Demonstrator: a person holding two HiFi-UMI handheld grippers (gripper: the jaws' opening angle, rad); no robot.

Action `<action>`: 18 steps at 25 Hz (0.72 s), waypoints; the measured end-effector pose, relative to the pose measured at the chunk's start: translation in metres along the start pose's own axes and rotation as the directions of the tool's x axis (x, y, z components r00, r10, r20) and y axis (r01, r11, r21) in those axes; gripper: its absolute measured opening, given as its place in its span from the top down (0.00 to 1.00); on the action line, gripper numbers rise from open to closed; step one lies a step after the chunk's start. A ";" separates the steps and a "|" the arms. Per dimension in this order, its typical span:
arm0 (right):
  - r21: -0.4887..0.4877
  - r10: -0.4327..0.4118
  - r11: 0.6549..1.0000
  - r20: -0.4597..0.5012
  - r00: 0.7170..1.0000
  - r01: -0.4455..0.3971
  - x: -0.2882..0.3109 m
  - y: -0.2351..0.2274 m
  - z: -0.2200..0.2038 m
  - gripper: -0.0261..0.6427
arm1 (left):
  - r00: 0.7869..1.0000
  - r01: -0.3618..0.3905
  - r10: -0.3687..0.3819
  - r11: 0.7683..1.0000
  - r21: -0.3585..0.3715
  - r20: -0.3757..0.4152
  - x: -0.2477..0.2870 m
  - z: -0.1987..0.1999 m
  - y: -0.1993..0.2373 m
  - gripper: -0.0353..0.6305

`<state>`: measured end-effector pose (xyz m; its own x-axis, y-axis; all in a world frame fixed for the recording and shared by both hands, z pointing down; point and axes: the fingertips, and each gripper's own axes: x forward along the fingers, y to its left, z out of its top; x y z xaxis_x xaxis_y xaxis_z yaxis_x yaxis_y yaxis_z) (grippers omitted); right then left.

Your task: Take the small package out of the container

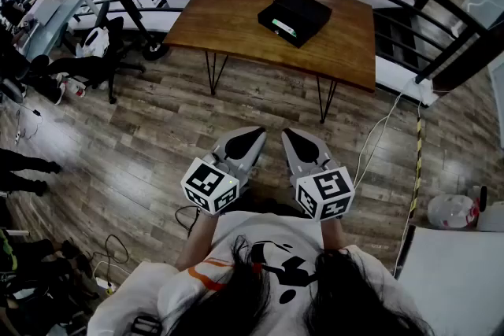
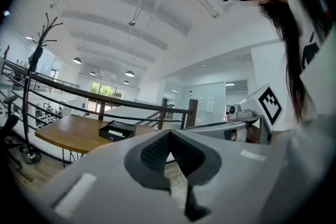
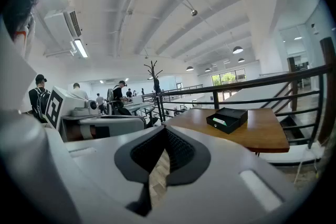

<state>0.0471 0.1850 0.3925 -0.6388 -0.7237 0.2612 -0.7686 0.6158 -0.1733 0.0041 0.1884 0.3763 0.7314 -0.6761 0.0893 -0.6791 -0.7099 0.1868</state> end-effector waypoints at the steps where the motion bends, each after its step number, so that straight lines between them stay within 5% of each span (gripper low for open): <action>1: -0.003 0.001 1.000 0.001 1.000 -0.001 0.000 0.001 0.000 0.92 | 1.000 -0.001 0.001 1.000 0.003 -0.001 -0.001 0.000 0.000 0.95; 18: 0.008 0.000 1.000 0.038 0.999 -0.001 -0.007 0.004 -0.002 0.92 | 0.999 -0.035 0.035 0.999 0.021 -0.003 -0.019 -0.003 -0.010 0.95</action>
<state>0.0487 0.1929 0.3920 -0.6400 -0.7347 0.2249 -0.7684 0.6137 -0.1814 -0.0027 0.2084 0.3759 0.7071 -0.7003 0.0983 -0.7056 -0.6895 0.1632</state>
